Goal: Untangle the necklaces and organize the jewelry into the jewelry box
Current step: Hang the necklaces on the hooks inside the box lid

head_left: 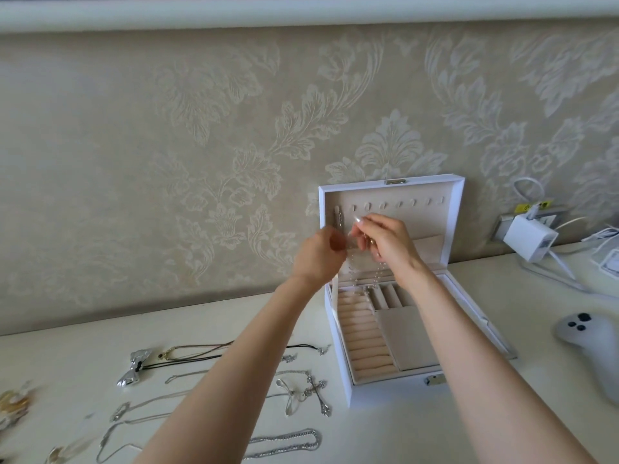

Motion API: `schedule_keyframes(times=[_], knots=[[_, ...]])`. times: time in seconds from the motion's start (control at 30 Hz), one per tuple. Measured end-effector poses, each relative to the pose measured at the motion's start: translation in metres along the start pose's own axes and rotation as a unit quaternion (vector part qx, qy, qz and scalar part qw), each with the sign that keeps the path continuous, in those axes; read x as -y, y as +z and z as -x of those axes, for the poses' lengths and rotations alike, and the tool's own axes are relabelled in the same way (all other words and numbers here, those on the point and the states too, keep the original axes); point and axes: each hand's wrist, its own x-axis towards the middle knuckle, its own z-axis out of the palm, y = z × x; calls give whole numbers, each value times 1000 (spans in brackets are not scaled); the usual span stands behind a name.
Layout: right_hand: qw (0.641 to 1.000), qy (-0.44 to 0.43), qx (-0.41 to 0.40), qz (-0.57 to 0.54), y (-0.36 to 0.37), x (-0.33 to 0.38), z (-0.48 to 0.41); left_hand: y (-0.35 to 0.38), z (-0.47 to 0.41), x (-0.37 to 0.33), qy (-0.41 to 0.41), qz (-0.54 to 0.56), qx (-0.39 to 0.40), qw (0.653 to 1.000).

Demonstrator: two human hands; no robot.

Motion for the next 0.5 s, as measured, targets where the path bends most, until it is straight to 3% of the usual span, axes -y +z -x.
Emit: schedule_keyframes(times=[0.07,0.3,0.4,0.5], knots=[[1000,17,4,24,-2,-8,0,3,1,-3,43,15,-63,997],[998,5,-40,40,-4,-18,-9,17,-2,-7,30,75,-58,995],[998,-3,-59,32,-2,-21,-15,22,-2,-10,32,92,-95,991],[998,-14,-65,18,0,-21,-19,28,-5,-10,59,43,-127,989]])
